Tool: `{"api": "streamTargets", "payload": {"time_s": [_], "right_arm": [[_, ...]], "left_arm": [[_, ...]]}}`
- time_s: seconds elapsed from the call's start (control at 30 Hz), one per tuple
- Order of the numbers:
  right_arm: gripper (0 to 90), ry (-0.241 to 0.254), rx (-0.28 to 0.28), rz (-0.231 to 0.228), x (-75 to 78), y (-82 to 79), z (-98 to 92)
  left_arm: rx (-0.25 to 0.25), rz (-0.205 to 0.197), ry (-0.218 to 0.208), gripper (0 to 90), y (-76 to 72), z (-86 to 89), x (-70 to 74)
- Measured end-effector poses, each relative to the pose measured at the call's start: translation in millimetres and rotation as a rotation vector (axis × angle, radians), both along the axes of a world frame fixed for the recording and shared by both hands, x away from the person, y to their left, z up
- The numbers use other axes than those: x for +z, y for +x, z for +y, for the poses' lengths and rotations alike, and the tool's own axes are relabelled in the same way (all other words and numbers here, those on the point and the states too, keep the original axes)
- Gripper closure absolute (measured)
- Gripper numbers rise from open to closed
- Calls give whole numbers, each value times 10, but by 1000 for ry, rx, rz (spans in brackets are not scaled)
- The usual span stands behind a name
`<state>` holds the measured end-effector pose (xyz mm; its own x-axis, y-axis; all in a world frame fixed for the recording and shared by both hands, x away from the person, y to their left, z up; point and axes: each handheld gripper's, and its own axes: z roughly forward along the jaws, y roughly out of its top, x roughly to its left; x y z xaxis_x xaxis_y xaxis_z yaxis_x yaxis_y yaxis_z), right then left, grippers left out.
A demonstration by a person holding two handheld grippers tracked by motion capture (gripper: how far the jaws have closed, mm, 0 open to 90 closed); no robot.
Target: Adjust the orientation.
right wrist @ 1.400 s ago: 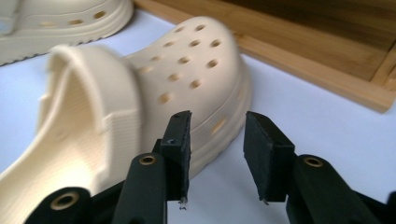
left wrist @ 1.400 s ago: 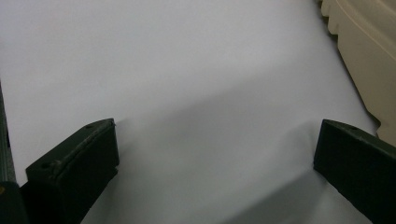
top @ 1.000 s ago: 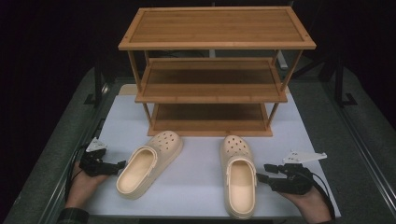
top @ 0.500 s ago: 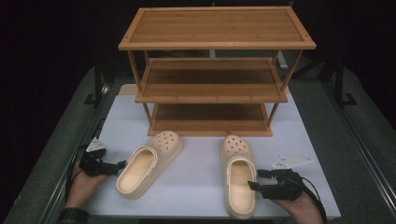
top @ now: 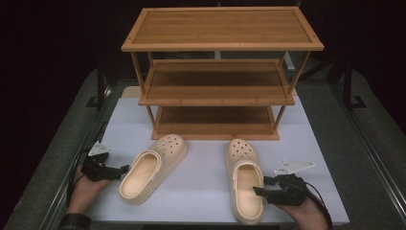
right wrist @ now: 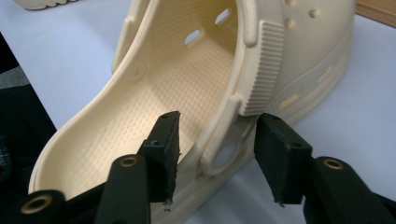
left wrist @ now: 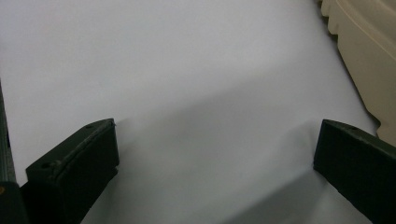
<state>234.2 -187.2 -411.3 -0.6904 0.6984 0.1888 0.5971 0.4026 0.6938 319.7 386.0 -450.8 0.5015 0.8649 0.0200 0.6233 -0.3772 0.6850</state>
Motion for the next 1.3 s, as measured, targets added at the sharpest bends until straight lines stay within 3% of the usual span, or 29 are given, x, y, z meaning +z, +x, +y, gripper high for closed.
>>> {"api": "streamTargets", "payload": {"time_s": [0.63, 0.97, 1.2, 1.3], "right_arm": [[694, -34, -54, -34, 69, 121, -191], [774, -90, -104, -65, 96, 340, -372], [753, -88, -97, -71, 89, 399, -408], [588, -59, -93, -57, 72, 400, -406]], "left_arm": [[0, 1, 0, 0, 0, 0, 0], [0, 1, 0, 0, 1, 0, 0], [0, 1, 0, 0, 1, 1, 0], [0, 0, -1, 0, 0, 1, 0]]}}
